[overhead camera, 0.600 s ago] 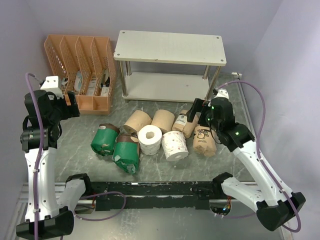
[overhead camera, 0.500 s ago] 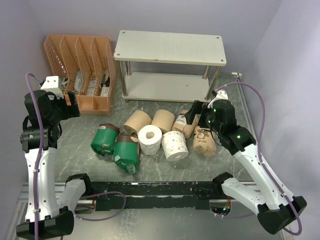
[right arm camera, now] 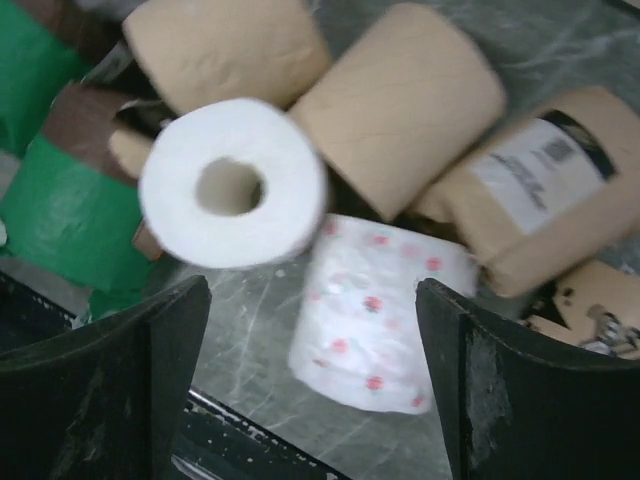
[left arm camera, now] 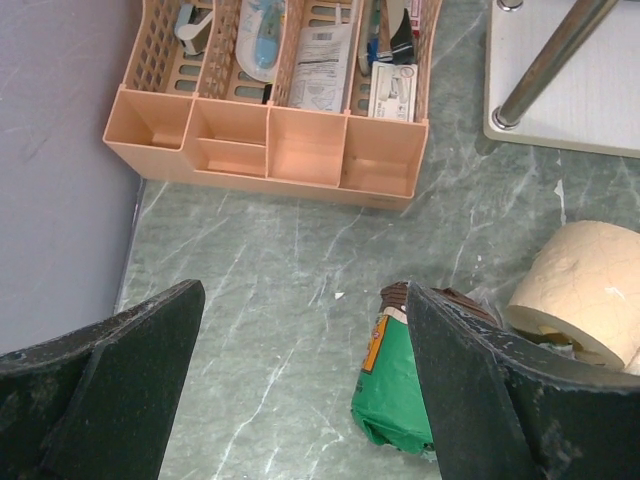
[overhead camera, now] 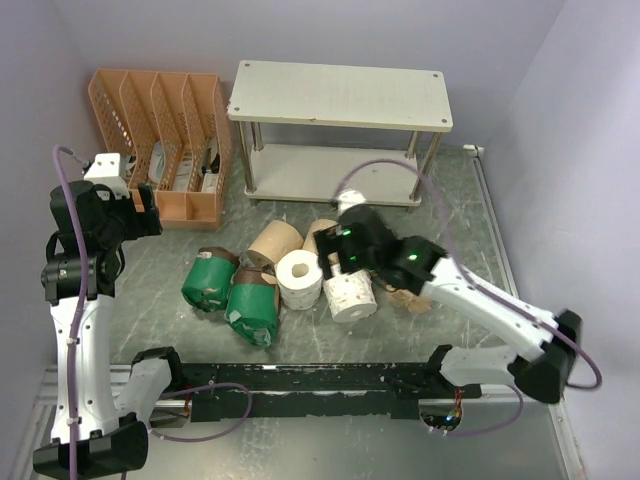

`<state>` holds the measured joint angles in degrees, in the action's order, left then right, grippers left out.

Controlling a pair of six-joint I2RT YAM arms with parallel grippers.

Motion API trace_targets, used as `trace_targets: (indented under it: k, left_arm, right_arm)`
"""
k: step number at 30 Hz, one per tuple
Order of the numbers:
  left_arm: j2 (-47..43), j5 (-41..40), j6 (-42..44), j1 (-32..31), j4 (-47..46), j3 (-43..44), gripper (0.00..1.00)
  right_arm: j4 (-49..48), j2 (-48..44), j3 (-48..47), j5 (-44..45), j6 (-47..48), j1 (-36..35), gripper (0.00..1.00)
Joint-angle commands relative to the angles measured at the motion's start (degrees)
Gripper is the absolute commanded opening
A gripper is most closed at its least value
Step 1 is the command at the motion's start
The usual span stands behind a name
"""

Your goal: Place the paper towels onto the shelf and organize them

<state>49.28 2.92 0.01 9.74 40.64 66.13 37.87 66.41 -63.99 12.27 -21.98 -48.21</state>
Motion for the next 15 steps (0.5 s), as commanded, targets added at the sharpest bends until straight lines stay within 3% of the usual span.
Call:
trace_targets:
  k: [1,7,15]
  left_arm:
    - [-0.8,4.6,0.8,0.7,0.0,0.1,0.94]
    - [-1.9,4.0,1.5,0.8,-0.4,-1.5,0.94]
    - [-2.2,4.9,1.7,0.8,-1.0,-2.3,0.93]
  right_arm:
    - [6.1,8.0,-4.2,12.7,1.0,-11.7,0.82]
    - [1.2,10.3,-1.2,8.8,0.2,-18.1,0.74]
    - [-0.3,14.8,-1.1,10.9,0.0,-24.5,0.81]
